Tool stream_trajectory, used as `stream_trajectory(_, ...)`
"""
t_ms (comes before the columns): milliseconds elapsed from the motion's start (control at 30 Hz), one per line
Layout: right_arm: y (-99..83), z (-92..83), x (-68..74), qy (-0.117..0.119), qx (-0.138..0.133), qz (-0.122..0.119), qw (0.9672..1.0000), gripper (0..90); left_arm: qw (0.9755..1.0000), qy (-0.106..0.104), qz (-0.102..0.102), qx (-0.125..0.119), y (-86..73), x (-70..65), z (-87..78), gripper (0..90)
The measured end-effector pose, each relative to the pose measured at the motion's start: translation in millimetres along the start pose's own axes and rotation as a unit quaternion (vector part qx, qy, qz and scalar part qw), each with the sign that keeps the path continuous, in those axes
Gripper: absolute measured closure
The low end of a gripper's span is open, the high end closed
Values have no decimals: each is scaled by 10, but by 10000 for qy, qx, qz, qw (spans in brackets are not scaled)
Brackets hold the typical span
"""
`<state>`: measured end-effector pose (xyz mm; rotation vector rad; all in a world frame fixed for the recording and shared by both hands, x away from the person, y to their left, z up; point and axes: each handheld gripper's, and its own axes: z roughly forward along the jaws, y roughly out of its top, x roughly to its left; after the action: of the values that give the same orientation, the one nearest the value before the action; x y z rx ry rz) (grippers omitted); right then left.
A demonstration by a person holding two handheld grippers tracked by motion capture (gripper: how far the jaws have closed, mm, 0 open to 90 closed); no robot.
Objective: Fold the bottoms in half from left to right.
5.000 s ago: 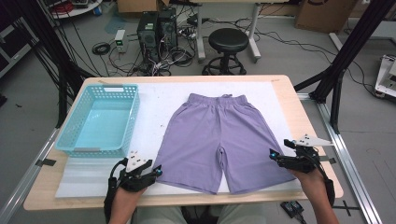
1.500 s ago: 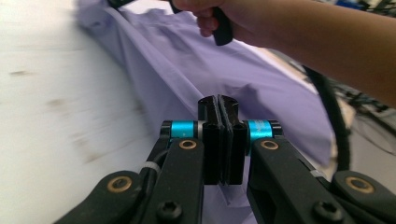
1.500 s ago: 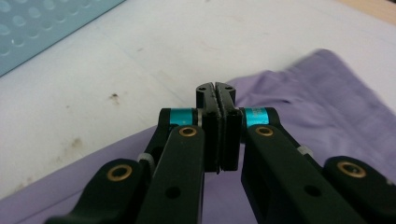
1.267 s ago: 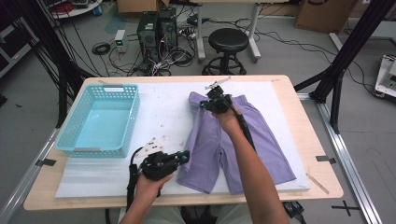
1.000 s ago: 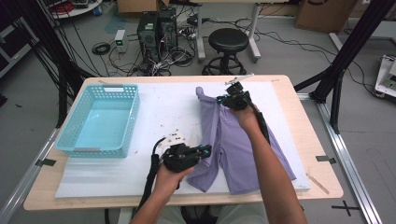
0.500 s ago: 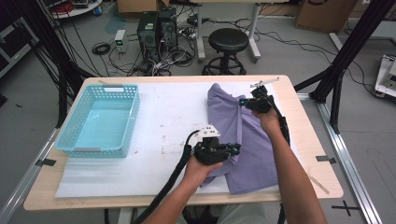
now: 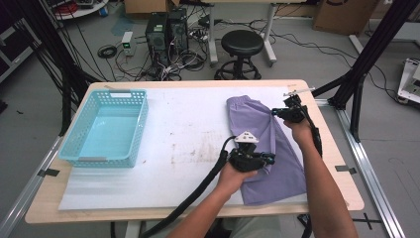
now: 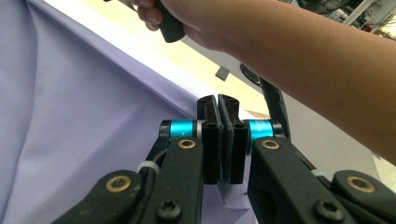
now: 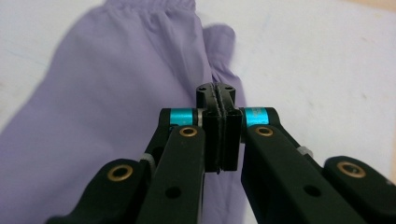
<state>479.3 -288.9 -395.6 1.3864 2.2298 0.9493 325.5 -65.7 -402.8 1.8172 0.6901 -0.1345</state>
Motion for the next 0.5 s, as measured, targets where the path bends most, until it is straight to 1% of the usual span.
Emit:
stream_trajectory(33, -15, 4, -19, -88, 93, -28, 9999, 900, 10000, 9, 3, 34, 7, -11, 33, 874)
stream_trajectory(67, -33, 12, -48, -104, 161, 25, 9998, 900, 10000, 11, -5, 42, 10, -16, 52, 870)
stream_trajectory(133, -48, 6, -73, -171, 193, 55, 9997, 900, 9999, 11, 53, 87, 8, -16, 77, 859)
stream_trajectory(167, -51, 0, -84, -168, 179, 86, 9997, 900, 9999, 14, 93, 110, 5, -10, 67, 838)
stream_trajectory(200, -52, -7, -91, -174, 153, 83, 9997, 900, 9999, 37, 71, 81, -4, 6, 42, 794)
stream_trajectory(233, -51, -16, -93, -186, 122, 107, 9997, 900, 9999, 109, 65, 84, -9, 34, 3, 746)
stream_trajectory(300, -51, -24, -99, -165, 84, 135, 9997, 900, 9994, 344, 78, 69, -21, 102, -115, 681)
stream_trajectory(333, -52, -22, -96, -147, 101, 145, 9997, 898, 9990, 430, 86, 60, -20, 125, -167, 628)
stream_trajectory(367, -52, -20, -89, -149, 115, 145, 9997, 892, 9983, 557, 150, -4, -21, 149, -241, 624)
stream_trajectory(400, -51, -20, -78, -138, 136, 127, 9997, 865, 9973, 697, 217, -90, -27, 170, -320, 615)
stream_trajectory(467, -43, -34, -56, -76, 103, 166, 9998, 711, 9953, 898, 332, -158, -42, 229, -471, 588)
stream_trajectory(500, -41, -52, -41, -65, 85, 234, 9997, 689, 9928, 1111, 386, -221, -64, 283, -580, 576)
